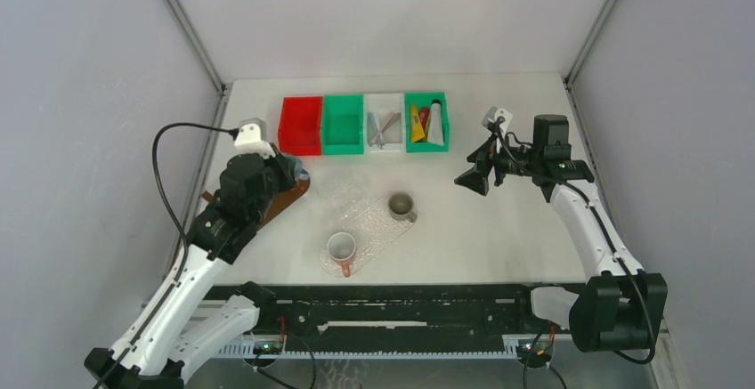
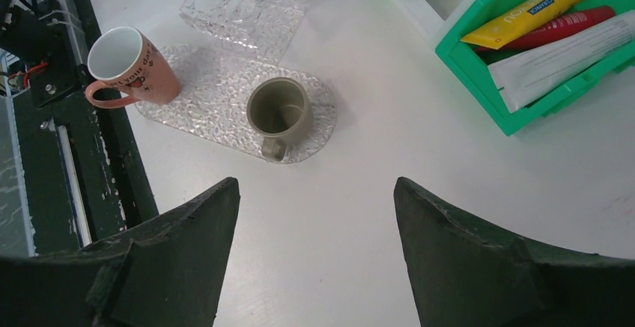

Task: Prepare toiletry sets of a toothbrush and toothpaste on the tray
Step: Place the cup on the tray.

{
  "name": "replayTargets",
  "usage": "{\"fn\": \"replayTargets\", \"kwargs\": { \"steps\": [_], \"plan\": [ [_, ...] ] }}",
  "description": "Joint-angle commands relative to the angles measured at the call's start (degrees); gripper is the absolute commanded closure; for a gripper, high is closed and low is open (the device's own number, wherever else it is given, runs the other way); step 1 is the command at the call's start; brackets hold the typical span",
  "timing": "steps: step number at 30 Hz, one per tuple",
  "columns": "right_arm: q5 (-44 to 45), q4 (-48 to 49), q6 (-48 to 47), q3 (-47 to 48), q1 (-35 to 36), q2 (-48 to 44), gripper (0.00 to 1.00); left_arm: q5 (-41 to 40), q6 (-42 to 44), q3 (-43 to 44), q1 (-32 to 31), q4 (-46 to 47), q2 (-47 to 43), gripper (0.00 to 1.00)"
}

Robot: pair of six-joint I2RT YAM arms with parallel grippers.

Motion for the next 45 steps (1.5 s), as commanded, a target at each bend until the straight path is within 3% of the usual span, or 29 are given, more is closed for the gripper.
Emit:
{"fn": "replayTargets", "kwargs": {
  "steps": [1, 16, 26, 29, 34, 45],
  "plan": [
    [-0.9, 0.3, -1.0, 0.7, 0.7, -1.6, 0.16, -1.2, -2.5, -2.2, -0.3, -1.2, -4.3, 1.0],
    [0.3, -0.2, -2.2, 0.7, 3.3, -1.5, 0.16, -3.3, -5.6, -4.6, -0.3, -7.4, -7.0, 1.0],
    [1.5, -0.7, -3.3, 0.7, 4.6, -1.1, 0.16, -14.9, -8.7, -8.3, -0.1, -8.8, -7.0, 1.0],
    [1.6, -0.7, -3.3, 0.7, 4.6, -1.1, 0.16, -15.6, -10.5, -9.1, 3.2, -8.5, -4.2, 1.0],
    [1.7, -0.8, -3.4, 0.7, 4.6, -1.3, 0.16, -8.7, -12.9, -11.6, 10.2, -4.2, -1.1, 1.0],
    [1.9, -1.0, -3.8, 0.7, 4.7, -1.4, 0.16, -10.2, -22.7, -12.9, 16.1, -8.2, 3.6, 1.0]
  ]
}}
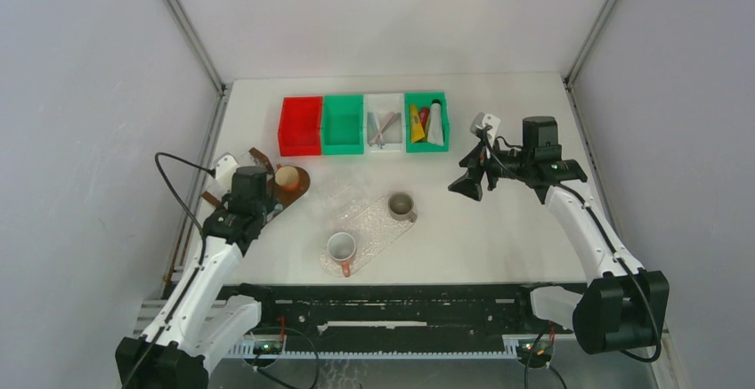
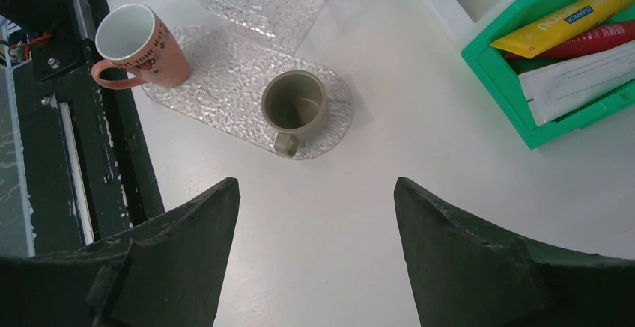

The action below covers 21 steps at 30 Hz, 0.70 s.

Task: Prepare toiletry sets of a toothbrush and toothpaste on the tray
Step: Place the cup on the tray.

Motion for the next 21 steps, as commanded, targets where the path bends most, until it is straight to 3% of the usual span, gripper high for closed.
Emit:
{"fn": "replayTargets", "kwargs": {
  "steps": [1, 12, 16, 21],
  "plan": [
    [0.1, 0.8, -1.1, 0.7, 0.3, -1.5, 0.16, -2.6, -6.4, 1.1, 1.1, -0.6, 2.4, 1.0],
    [0.3, 0.7, -1.1, 0.7, 0.1, -1.0, 0.16, -16.6, -17.5, 10.8, 1.4, -18.1, 12.4, 1.0],
    [0.6, 0.6, -1.1, 0.7, 0.1, -0.4, 0.16, -19.4, -19.7, 10.8, 3.0, -18.8, 11.7, 1.0],
    [0.4, 0.6, -0.9, 0.7, -0.4, 0.1, 0.16, -17.4, -21.0, 9.2, 9.3, -17.4, 10.1, 1.0]
  ]
}}
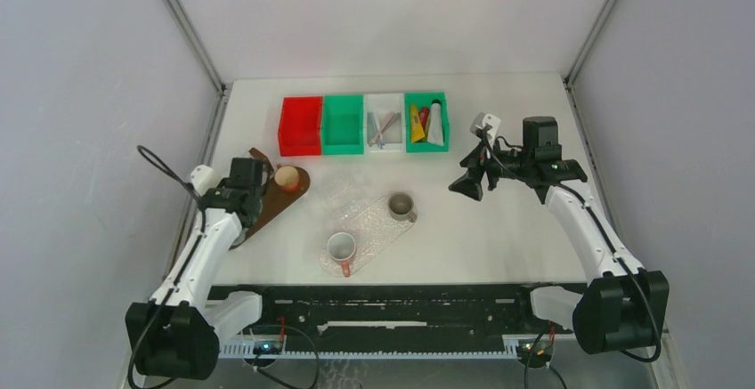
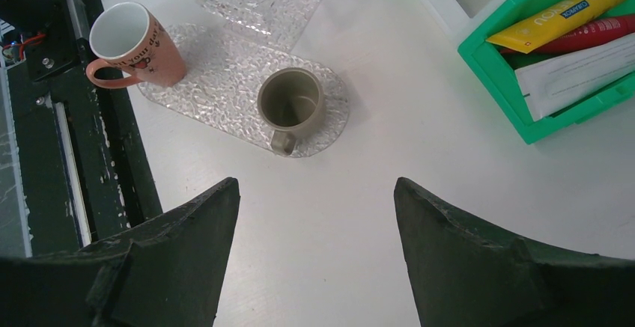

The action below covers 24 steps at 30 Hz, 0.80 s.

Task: Prepare toiletry sets of a toothbrush and toothpaste on the tray
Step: Place the cup on the tray.

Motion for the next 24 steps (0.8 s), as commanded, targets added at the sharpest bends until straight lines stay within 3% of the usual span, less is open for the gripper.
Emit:
{"fn": "replayTargets", "kwargs": {
  "steps": [1, 7, 24],
  "plan": [
    [-0.3, 0.8, -0.8, 0.7, -0.4, 0.2, 0.16, -2.4, -3.2, 1.2, 5.1, 1.2, -2.8, 1.0],
    [-0.5, 0.8, -0.6, 0.7, -0.6, 0.6, 0.16, -0.4, -3.8, -0.8, 9.3, 2.7, -3.3, 1.0],
    [-1.4, 0.8, 0.0, 0.7, -2.0, 1.1, 0.16, 3.6, -3.1, 0.4, 13.6, 7.1, 2.6, 0.96]
  ]
}}
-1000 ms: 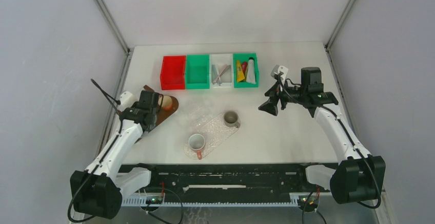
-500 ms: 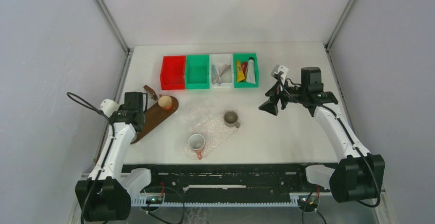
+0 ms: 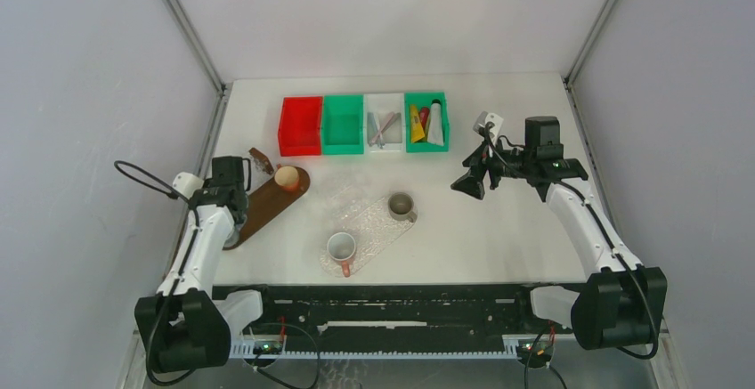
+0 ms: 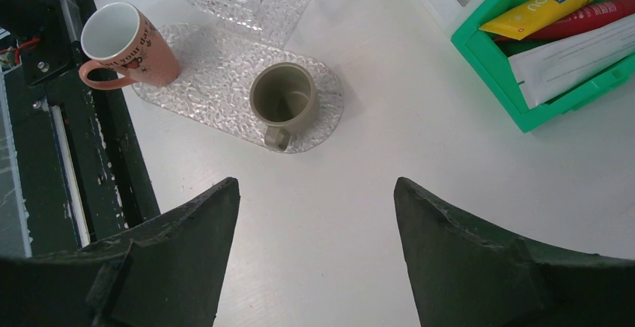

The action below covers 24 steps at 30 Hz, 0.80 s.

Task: Prepare toiletry sets of a toothbrush and toothpaste on the tray
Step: Place the cup on the tray.

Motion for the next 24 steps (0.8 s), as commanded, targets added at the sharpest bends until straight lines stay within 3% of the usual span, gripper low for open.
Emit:
{"fn": "replayTargets", "kwargs": {
  "steps": [1, 5, 8, 10, 12, 16, 24],
  "plan": [
    [-1.1, 0.9, -0.1, 0.7, -0.1, 0.1, 0.16, -0.1, -0.7, 1.5, 1.2, 3.0, 1.5, 0.96],
    [-1.1, 0.9, -0.1, 0.7, -0.1, 0.2, 0.16, -0.2, -0.9, 3.0, 1.6, 2.9, 4.0, 0.94],
    [-1.1, 0.9, -0.1, 0.7, -0.2, 0.2, 0.16, -0.1, -0.9, 4.5, 1.8, 2.3, 5.6, 0.82],
    [-1.1, 1.0, -0.1, 0.7, -0.2, 0.2, 0.16, -0.1, -0.8, 5.0, 1.8, 1.9, 6.0, 0.8],
    [-1.1, 0.9, -0.1, 0.7, -0.2, 0.2, 0.16, -0.1, -0.9, 5.0, 1.9, 1.8, 5.8, 0.73],
    [-1.0, 1.0, -0.2, 0.8, -0.2, 0.3, 0.17, 0.3, -0.6, 5.0, 1.8, 1.7, 4.4, 0.45],
    [-1.1, 1.0, -0.1, 0.7, -0.6, 0.0, 0.16, 4.9, 2.2, 4.7, 1.8, 2.2, -4.3, 0.29]
  ]
}}
